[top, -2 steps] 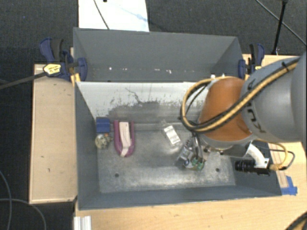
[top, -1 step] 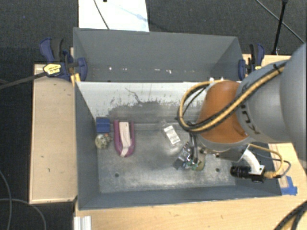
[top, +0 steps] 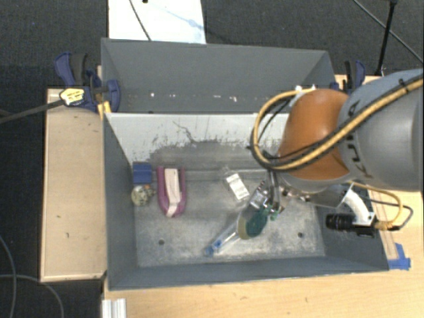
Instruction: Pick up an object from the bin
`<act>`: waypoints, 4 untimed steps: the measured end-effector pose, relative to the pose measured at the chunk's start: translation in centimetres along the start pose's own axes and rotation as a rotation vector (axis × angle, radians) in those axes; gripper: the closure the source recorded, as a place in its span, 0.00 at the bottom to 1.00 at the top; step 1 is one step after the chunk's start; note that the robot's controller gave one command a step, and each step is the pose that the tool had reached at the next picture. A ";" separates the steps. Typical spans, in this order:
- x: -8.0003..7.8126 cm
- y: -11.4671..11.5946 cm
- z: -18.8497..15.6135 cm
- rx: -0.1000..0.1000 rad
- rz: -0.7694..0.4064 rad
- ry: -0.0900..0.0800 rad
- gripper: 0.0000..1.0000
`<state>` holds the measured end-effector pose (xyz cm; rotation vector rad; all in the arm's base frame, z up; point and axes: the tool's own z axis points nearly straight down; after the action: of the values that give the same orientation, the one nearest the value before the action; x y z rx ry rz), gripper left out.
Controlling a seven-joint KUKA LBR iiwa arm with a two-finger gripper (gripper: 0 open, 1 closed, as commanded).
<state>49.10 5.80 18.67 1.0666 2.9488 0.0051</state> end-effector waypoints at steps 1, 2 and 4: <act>-2.0 1.2 4.1 0.006 0.129 0.006 1.00; -2.0 1.1 4.0 0.006 0.126 0.005 0.00; 0.2 -0.9 9.7 -0.001 -0.176 -0.002 1.00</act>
Offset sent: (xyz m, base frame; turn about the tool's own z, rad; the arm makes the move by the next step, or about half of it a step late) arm 0.0228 -0.0040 -0.0395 0.1309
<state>48.47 5.28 8.95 0.8036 3.0291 0.0046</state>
